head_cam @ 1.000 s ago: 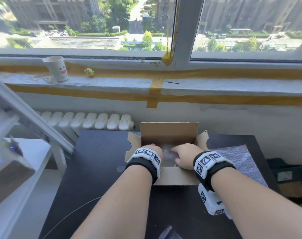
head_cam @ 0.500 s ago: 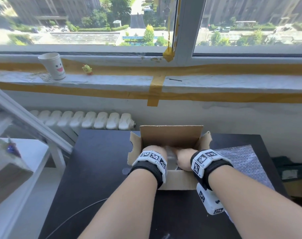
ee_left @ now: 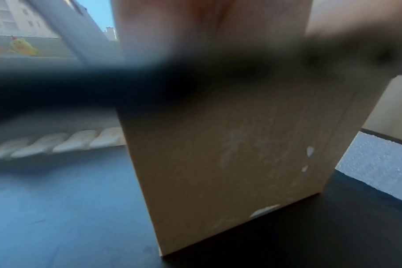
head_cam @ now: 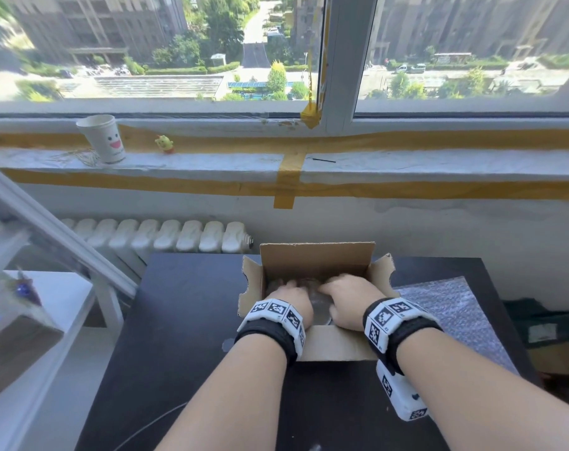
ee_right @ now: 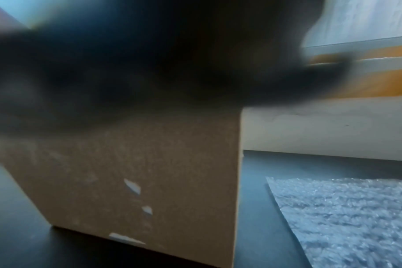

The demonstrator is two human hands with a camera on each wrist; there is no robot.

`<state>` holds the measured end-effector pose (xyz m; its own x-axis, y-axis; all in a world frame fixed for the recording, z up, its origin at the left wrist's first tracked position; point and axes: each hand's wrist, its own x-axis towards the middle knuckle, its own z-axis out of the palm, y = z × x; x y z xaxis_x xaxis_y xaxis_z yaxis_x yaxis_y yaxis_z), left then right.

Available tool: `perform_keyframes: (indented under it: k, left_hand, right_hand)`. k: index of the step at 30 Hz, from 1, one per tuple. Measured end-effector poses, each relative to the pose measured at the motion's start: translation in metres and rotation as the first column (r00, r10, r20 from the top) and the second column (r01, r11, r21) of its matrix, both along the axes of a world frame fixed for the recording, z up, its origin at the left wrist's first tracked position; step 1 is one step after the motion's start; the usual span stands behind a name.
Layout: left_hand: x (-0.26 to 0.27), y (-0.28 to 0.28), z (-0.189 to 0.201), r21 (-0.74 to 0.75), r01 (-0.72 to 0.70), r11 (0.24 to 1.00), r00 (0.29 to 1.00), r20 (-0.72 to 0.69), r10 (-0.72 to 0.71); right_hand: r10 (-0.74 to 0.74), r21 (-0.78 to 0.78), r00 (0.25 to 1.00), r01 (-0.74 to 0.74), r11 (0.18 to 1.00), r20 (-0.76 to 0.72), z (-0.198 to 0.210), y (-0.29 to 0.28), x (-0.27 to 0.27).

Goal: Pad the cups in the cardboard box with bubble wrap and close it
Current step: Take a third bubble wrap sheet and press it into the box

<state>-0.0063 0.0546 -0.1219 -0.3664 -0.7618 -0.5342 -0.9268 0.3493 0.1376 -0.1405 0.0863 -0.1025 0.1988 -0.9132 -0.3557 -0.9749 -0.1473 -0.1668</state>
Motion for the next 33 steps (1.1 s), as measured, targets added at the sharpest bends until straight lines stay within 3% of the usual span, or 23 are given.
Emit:
perform_keyframes:
  k: [4,9,10,13,16,17,20,22,25,30,31,33]
  left_hand:
    - [-0.007,-0.003,-0.004,0.039,0.014,0.999,0.998,0.054,-0.016]
    - [-0.017,-0.008,-0.001,0.131,-0.125,0.983,0.989,0.09,0.113]
    - [-0.014,-0.011,-0.009,0.148,-0.134,0.98,0.988,0.096,0.121]
    - [-0.025,-0.035,-0.09,0.212,-0.138,0.968,0.983,0.147,0.108]
    - [-0.02,-0.032,-0.066,0.191,-0.156,0.969,0.985,0.107,0.137]
    - [-0.018,-0.025,-0.039,0.201,-0.139,0.97,0.987,0.106,0.119]
    - [-0.014,-0.021,-0.028,0.115,-0.094,0.989,0.993,0.085,0.085]
    - [-0.015,-0.021,-0.029,0.139,-0.107,0.984,0.993,0.057,0.1]
    - [-0.011,-0.021,-0.011,0.124,-0.053,0.991,0.998,0.044,0.048]
    - [0.001,-0.016,0.02,-0.133,-0.071,0.988,0.99,-0.133,0.054]
    - [0.003,-0.015,0.022,-0.186,-0.049,0.981,0.991,-0.132,0.024]
    - [0.004,-0.01,0.025,-0.15,-0.045,0.988,0.996,-0.081,0.033]
  right_hand:
    - [-0.124,0.211,0.992,0.114,0.971,0.035,-0.017,-0.008,0.002]
    - [-0.145,0.32,0.989,0.136,0.938,0.003,-0.02,-0.019,0.006]
    - [-0.153,0.326,0.988,0.145,0.934,-0.001,-0.02,-0.02,0.007]
    - [-0.176,0.332,0.984,0.164,0.929,0.006,-0.022,-0.021,0.008]
    - [-0.197,0.327,0.98,0.174,0.929,0.038,-0.02,-0.02,0.007]
    - [-0.197,0.299,0.978,0.17,0.939,0.063,-0.017,-0.019,0.006]
    - [-0.134,0.017,0.985,0.133,0.991,0.112,-0.002,-0.008,0.0]
    - [-0.072,-0.107,0.995,0.079,0.991,0.069,0.003,0.001,-0.006]
    - [-0.031,0.011,0.999,0.031,0.999,0.024,-0.001,0.005,-0.008]
    - [-0.097,0.141,0.995,0.094,0.985,0.014,-0.015,-0.006,-0.002]
    - [-0.121,0.164,0.993,0.116,0.98,0.019,-0.016,-0.007,0.0]
    - [-0.17,0.214,0.985,0.163,0.963,0.019,-0.02,-0.009,0.002]
